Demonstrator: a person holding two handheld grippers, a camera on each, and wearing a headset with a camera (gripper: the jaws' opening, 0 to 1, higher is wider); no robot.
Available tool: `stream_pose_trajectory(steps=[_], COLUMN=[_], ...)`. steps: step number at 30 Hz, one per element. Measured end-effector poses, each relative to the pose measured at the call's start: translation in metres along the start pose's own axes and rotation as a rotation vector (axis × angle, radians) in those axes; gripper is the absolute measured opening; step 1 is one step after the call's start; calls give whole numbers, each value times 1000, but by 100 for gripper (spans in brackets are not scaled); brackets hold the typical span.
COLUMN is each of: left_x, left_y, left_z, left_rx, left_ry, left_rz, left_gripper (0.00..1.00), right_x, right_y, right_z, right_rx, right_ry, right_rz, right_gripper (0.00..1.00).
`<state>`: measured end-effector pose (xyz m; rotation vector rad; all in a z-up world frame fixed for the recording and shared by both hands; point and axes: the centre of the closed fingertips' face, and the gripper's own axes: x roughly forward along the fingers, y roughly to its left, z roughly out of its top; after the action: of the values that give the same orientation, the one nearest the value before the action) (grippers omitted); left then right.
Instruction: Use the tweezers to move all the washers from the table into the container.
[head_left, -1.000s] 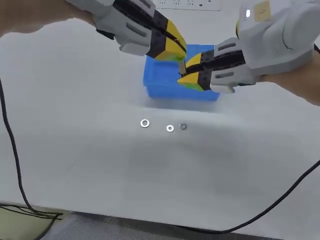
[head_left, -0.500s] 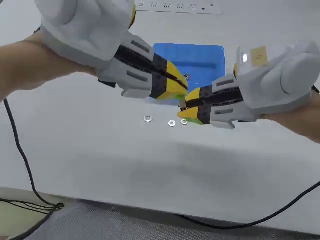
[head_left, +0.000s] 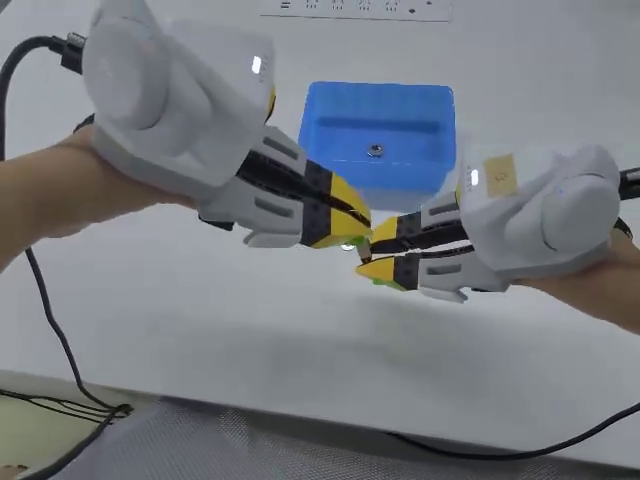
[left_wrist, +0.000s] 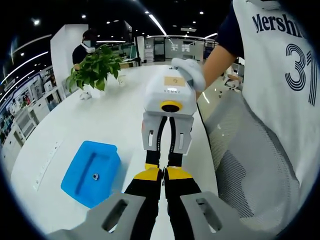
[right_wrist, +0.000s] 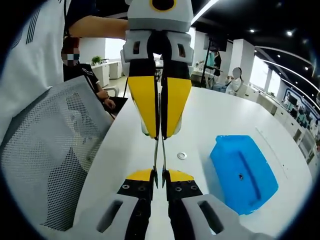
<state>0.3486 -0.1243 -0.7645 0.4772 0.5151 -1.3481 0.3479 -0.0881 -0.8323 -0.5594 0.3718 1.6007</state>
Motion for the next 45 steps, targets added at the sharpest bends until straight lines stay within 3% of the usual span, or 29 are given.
stream_pose_trajectory(steps=[18, 38, 45], left_x=[11, 18, 17], left_y=[34, 51, 52], left_z=[-9, -28, -30], left_rx=[33, 28, 32], left_ry=[38, 46, 51], left_rz=[34, 30, 27], left_gripper=[6, 6, 6], right_x=[5, 15, 15], right_y=[-40, -47, -47], right_z=[-19, -29, -30], right_rx=[39, 72, 81], right_ry=[13, 19, 19], right_rz=[-84, -86, -85], right_gripper=[11, 11, 11])
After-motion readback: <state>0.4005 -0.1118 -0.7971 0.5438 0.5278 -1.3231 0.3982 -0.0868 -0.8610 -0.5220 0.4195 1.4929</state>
